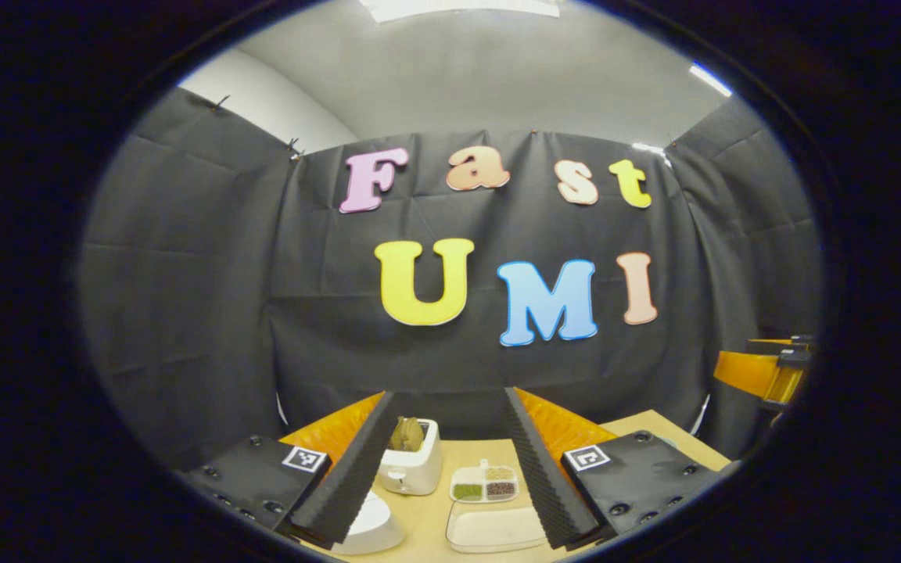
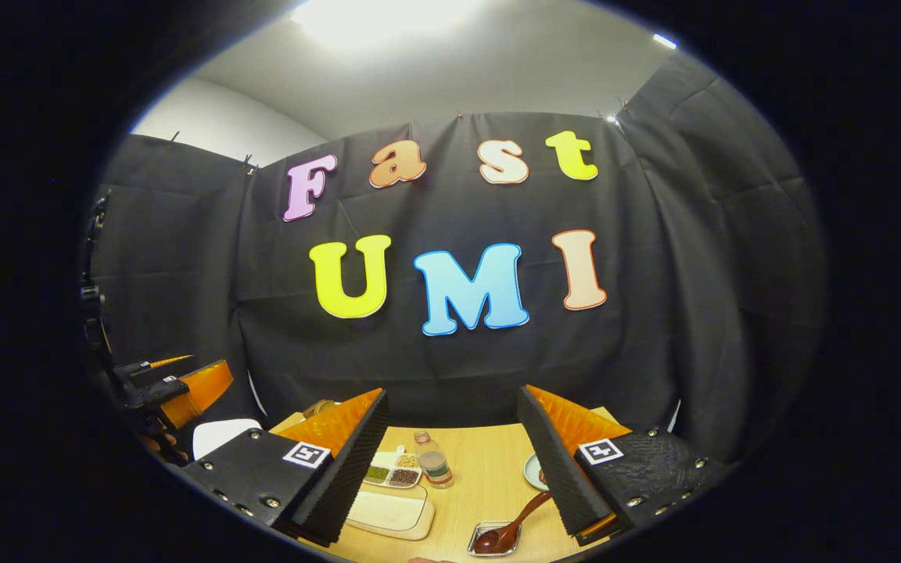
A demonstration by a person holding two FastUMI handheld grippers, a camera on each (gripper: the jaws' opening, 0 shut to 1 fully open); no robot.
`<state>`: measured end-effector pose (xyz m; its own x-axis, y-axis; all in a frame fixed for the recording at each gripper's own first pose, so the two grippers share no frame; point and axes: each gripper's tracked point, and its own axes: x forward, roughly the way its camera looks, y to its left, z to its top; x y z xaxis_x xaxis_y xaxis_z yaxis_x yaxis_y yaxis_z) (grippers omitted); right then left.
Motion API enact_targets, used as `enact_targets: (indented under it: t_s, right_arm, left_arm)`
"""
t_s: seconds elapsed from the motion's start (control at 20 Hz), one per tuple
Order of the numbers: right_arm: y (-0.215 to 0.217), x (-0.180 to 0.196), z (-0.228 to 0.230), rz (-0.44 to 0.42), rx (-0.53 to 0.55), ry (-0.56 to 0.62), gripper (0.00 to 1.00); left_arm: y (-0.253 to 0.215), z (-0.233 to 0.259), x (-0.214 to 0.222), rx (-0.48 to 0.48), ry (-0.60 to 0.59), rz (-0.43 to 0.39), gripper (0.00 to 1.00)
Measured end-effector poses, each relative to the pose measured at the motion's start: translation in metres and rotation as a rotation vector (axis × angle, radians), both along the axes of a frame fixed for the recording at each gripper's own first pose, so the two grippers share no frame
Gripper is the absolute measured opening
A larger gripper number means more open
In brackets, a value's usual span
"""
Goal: Close the left gripper, press the button to open the rice cooker; take a wooden spoon from the chopstick holder with the right hand, scoop a spoonful of rice and pour it into the rice cooker, then put the wooden spoon back into the chopstick holder.
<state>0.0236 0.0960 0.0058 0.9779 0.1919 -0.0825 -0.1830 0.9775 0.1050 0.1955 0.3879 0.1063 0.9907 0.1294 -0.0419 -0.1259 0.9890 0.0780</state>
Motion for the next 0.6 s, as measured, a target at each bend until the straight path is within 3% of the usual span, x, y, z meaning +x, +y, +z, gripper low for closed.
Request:
enact_targets:
  t_s: [0.1,0.15,0.25,0.6]
  right_arm:
    - [0.002,-0.002,0.003,-0.004,0.003,-0.006,1.00]
    - [0.001,-0.004,0.003,-0.009,0.001,-0.008,0.99]
    - [0.001,-0.007,0.006,-0.023,0.003,-0.017,0.99]
    - [0.005,-0.014,0.007,-0.069,0.000,-0.019,0.99]
  left_arm:
    - [-0.023,0.006,-0.013,-0.009,-0.007,-0.032,0.95]
    - [-0.026,0.006,-0.017,-0.008,-0.005,-0.037,0.99]
    - [-0.033,0.003,-0.020,-0.022,0.004,-0.057,0.99]
    - [-0.017,0.011,-0.027,-0.044,0.009,-0.065,0.99]
